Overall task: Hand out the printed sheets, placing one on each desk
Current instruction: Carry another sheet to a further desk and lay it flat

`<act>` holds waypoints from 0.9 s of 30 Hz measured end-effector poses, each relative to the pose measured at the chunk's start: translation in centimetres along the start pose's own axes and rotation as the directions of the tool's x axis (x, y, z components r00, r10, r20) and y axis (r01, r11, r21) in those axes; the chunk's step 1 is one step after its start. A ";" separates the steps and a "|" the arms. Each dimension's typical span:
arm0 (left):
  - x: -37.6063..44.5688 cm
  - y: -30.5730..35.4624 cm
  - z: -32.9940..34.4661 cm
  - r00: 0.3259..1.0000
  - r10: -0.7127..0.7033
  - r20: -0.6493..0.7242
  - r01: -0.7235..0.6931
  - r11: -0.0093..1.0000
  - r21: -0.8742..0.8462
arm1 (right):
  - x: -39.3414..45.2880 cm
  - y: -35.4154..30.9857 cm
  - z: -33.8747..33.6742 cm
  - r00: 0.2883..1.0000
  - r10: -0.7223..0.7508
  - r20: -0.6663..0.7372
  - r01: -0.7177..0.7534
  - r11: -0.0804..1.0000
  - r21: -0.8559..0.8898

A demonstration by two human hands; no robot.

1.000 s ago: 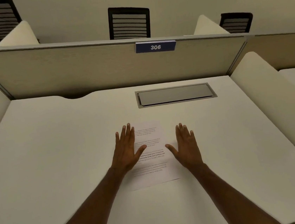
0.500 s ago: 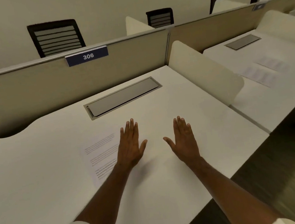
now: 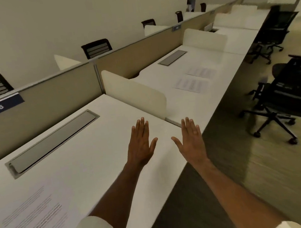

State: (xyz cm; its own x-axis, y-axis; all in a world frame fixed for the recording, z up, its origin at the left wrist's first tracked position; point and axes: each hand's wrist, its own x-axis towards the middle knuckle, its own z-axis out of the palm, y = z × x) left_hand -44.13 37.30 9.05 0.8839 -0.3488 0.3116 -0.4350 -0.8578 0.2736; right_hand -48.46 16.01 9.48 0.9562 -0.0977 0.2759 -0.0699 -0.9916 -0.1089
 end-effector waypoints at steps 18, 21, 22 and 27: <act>24.9 27.0 7.5 0.981 0.150 -0.123 -0.147 0.989 0.035 | 12.8 31.4 -11.5 0.946 0.155 -0.285 -0.176 0.983 -0.052; 28.9 28.9 9.2 0.979 0.163 -0.122 -0.160 0.986 0.038 | 15.4 34.9 -11.5 0.938 0.173 -0.301 -0.203 0.977 -0.072; 30.4 29.4 9.8 0.978 0.168 -0.124 -0.164 0.986 0.041 | 16.5 35.9 -11.5 0.936 0.177 -0.306 -0.209 0.975 -0.074; 39.2 31.3 12.2 0.969 0.193 -0.153 -0.192 0.981 0.024 | 22.7 40.9 -11.7 0.922 0.205 -0.329 -0.247 0.965 -0.091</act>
State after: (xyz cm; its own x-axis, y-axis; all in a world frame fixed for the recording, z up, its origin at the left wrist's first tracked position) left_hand -20.96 -7.83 18.75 0.7460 -0.4461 0.4944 -0.5923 -0.7839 0.1865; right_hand -32.92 -27.80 22.43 0.7740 -0.3209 0.5459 -0.3293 -0.9403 -0.0859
